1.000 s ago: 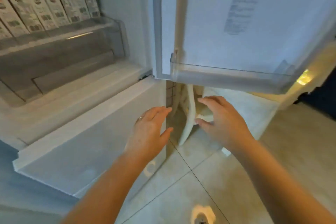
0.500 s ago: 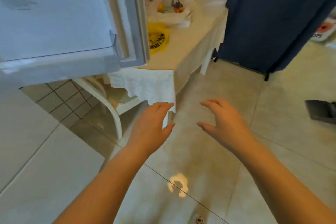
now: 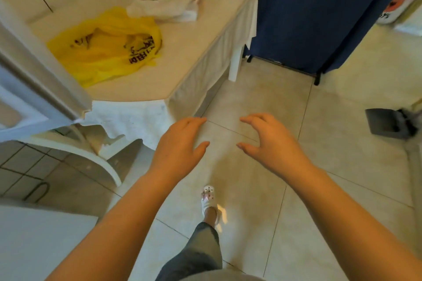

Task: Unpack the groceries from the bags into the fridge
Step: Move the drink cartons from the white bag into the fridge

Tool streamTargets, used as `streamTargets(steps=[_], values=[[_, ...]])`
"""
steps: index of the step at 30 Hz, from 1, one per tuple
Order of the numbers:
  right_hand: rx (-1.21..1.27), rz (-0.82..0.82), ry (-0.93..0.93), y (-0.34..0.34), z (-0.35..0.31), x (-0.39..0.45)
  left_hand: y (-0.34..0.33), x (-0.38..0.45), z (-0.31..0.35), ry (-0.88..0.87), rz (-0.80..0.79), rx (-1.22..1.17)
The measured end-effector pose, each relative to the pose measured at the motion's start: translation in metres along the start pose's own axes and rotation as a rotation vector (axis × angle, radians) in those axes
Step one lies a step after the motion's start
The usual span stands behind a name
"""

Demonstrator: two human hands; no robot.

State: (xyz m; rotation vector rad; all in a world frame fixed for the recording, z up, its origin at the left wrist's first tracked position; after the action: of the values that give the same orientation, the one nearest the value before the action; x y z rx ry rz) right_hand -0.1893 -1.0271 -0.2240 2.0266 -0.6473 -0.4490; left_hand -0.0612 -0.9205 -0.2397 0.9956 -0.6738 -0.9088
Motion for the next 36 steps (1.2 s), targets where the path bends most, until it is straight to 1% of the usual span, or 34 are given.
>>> streamTargets(steps=[5, 8, 11, 17, 24, 29, 32, 36], values=[[-0.035, -0.014, -0.006, 0.020, 0.022, 0.099, -0.007, 0.108, -0.026, 0.022, 0.009, -0.040], [-0.030, -0.044, -0.020, 0.035, 0.033, 0.165, 0.003, 0.178, -0.043, 0.045, 0.034, -0.038], [0.000, -0.017, -0.005, 0.054, 0.038, 0.227, 0.017, 0.243, -0.056, 0.035, 0.064, -0.008], [0.039, -0.065, 0.048, 0.060, 0.050, 0.333, 0.027, 0.330, -0.092, 0.109, 0.101, 0.033], [0.095, -0.124, 0.202, 0.070, 0.073, 0.488, 0.035, 0.440, -0.128, 0.251, 0.189, 0.052], [0.113, -0.192, 0.328, 0.096, 0.081, 0.597, 0.038, 0.520, -0.143, 0.395, 0.230, 0.048], [0.100, -0.233, 0.408, 0.106, 0.074, 0.655, 0.045, 0.549, -0.155, 0.517, 0.290, 0.014], [0.114, -0.249, 0.516, 0.106, 0.054, 0.711, 0.045, 0.569, -0.172, 0.627, 0.295, 0.010]])
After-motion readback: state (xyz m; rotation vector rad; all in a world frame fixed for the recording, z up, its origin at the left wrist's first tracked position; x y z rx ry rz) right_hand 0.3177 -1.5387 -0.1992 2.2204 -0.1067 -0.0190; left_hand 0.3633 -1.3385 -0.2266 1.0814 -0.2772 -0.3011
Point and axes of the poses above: each hand's wrist, its own x-axis towards the middle knuckle, its own y-axis out of the back of the hand, z = x × y, the point moved 10 cm from there along x, towards the middle knuckle, and after that the axes turned 6 degrees about x, right-handed, at the moved point
